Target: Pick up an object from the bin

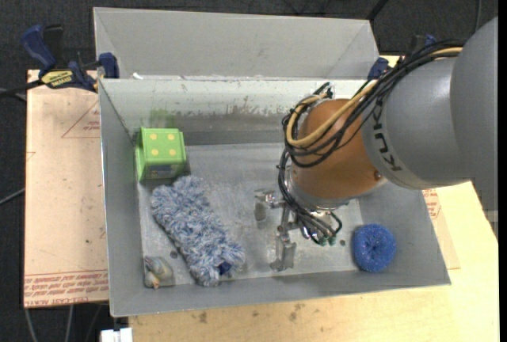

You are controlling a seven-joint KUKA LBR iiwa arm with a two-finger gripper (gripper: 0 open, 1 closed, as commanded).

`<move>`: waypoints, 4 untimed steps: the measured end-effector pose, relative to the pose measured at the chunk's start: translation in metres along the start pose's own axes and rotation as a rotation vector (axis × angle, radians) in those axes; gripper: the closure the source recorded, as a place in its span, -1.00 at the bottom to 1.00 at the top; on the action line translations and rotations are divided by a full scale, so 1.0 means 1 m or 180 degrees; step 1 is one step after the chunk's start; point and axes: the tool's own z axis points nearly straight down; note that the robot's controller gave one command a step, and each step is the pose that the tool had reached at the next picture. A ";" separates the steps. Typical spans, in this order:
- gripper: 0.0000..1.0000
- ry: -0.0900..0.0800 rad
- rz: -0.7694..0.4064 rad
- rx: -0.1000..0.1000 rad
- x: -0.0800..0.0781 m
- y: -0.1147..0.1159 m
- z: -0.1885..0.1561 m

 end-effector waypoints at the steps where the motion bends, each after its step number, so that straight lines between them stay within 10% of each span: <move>1: -1.00 -0.0020 0.0381 0.0005 0.002 0.026 0.006; 4: -1.00 -0.0021 0.0309 0.0006 -0.001 0.071 0.016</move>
Offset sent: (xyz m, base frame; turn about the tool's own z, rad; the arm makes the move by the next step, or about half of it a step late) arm -0.0056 0.0886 -0.0225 0.0047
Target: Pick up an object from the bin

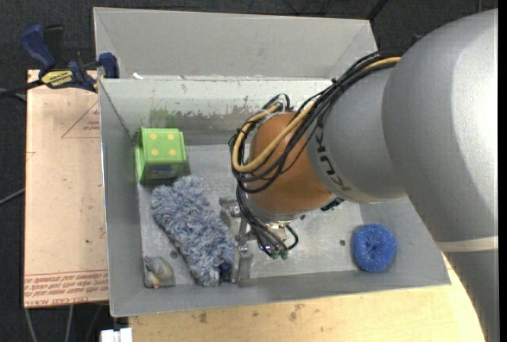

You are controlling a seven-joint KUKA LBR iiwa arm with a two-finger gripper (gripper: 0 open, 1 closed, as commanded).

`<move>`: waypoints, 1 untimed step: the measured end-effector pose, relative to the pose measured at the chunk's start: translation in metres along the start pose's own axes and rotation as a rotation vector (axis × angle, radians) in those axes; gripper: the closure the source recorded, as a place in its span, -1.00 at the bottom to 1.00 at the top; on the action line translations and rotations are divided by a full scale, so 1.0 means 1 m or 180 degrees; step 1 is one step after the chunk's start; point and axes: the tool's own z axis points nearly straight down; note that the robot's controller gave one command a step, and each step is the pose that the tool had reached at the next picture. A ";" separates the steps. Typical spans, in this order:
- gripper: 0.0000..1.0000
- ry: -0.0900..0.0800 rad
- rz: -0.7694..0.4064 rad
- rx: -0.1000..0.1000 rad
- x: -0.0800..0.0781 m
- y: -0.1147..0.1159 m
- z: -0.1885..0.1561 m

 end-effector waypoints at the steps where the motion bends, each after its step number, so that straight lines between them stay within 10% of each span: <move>1: 1.00 -0.0012 -0.1211 -0.0005 0.001 0.000 0.004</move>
Offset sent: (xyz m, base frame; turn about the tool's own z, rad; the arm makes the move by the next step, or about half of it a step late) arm 0.0000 0.0000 0.0000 0.0000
